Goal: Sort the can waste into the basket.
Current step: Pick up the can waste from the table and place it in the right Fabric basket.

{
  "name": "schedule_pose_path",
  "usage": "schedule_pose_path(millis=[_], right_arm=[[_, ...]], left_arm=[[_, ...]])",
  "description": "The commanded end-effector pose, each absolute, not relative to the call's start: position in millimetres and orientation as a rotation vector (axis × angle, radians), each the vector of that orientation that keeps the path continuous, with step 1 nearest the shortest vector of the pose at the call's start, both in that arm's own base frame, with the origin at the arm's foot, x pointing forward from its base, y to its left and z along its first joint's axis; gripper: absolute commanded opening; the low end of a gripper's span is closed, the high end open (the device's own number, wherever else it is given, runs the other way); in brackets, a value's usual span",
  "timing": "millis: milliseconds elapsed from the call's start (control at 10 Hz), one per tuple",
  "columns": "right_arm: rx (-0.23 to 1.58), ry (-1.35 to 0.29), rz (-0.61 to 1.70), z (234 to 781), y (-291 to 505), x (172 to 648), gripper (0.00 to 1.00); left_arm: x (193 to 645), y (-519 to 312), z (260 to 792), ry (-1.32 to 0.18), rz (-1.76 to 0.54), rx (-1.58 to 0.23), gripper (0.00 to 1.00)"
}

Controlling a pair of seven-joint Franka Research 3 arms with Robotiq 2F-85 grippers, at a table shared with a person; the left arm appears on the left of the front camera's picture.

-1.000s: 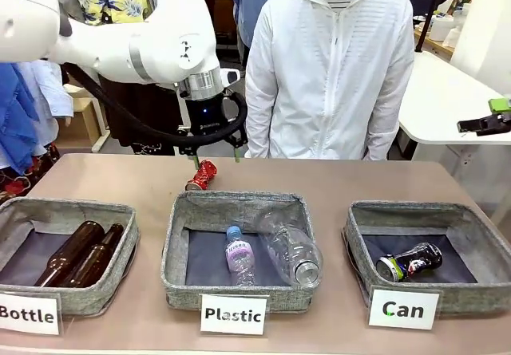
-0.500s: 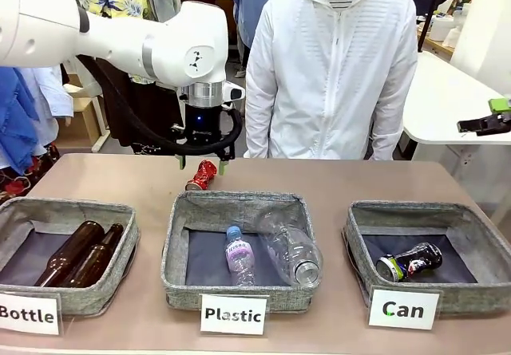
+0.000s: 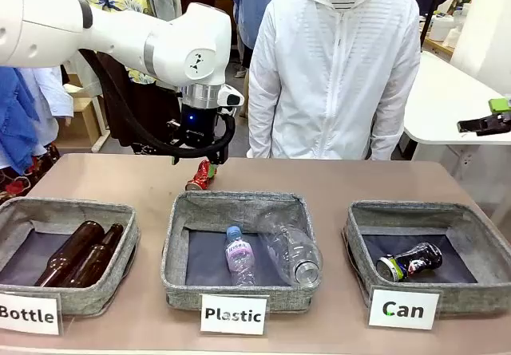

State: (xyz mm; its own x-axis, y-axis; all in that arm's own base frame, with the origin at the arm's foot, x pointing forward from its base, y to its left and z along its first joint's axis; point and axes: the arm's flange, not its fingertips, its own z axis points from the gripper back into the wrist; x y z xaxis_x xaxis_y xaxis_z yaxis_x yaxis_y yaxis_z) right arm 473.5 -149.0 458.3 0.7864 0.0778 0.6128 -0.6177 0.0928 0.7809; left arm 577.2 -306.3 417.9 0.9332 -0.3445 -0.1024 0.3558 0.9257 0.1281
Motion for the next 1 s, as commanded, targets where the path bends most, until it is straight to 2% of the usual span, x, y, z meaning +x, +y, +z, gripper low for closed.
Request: schedule_pose_path(millis=[0,300,400,500,900], right_arm=[[1.383,-0.487,0.559,461,-149,473,1.0],[1.383,-0.487,0.559,461,-149,473,1.0],[1.383,-0.487,0.559,461,-149,473,1.0],[1.383,-0.487,0.559,461,-149,473,1.0],[1.383,-0.487,0.559,461,-149,473,1.0]], left_arm=[[576,-306,417,0.086,-0.329,0.156,1.0],[576,-306,417,0.083,-0.348,0.149,1.0],[588,-304,418,0.076,-0.525,0.081,1.0],[596,-300,417,0.071,-0.594,0.04,1.0],[617,-285,407,0.077,-0.567,-0.111,1.0]])
